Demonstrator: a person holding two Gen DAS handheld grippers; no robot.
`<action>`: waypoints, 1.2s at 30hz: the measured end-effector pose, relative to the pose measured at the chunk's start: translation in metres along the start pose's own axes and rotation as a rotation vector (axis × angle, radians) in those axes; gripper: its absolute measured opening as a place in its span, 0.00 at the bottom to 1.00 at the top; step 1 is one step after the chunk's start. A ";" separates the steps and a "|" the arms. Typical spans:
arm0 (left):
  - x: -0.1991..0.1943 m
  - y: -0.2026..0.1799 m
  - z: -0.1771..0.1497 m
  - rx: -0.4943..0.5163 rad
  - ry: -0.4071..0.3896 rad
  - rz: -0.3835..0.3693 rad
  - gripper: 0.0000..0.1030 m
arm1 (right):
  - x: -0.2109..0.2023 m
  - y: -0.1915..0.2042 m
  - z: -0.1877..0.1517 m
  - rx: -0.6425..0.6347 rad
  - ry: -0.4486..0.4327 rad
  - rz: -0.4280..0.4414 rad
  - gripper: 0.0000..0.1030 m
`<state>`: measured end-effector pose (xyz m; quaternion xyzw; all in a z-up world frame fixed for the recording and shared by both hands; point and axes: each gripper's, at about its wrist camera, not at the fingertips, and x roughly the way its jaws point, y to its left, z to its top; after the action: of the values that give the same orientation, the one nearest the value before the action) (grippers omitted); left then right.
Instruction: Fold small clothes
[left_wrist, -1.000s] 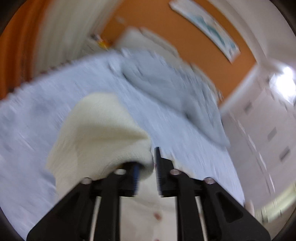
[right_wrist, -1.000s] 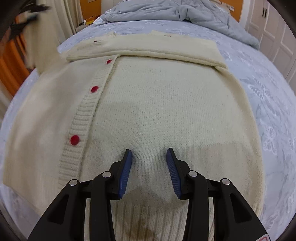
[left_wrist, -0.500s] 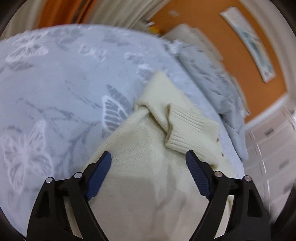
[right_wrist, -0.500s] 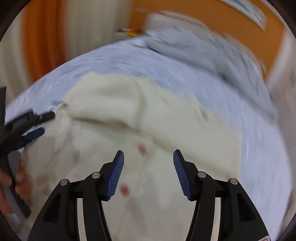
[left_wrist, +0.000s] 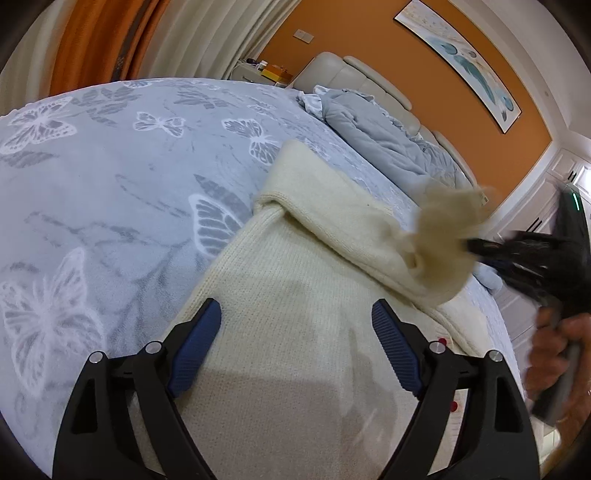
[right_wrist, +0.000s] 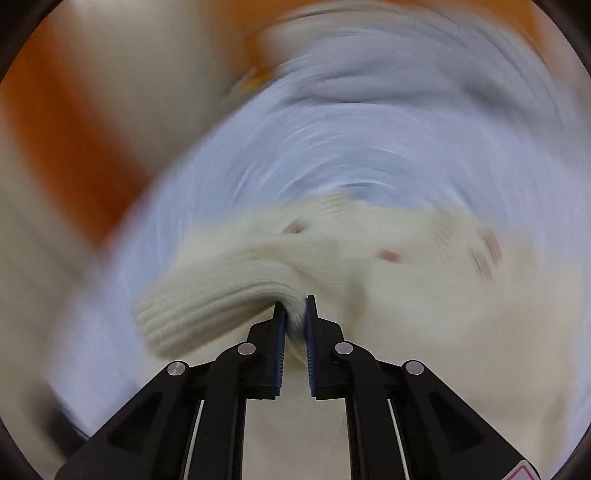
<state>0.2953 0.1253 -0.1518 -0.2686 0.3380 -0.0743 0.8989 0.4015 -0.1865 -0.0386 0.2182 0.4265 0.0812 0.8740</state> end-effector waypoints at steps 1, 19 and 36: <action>0.001 0.001 0.000 0.003 0.002 0.001 0.81 | -0.012 -0.036 -0.003 0.159 -0.030 0.036 0.09; 0.089 -0.005 0.102 -0.478 0.217 0.019 0.49 | 0.026 -0.137 0.008 0.453 0.051 -0.140 0.10; 0.087 -0.010 0.068 -0.116 0.094 0.083 0.13 | 0.013 -0.156 -0.015 0.352 -0.061 -0.157 0.06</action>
<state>0.4063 0.1190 -0.1535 -0.3023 0.3945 -0.0299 0.8673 0.3907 -0.3169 -0.1262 0.3360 0.4231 -0.0697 0.8386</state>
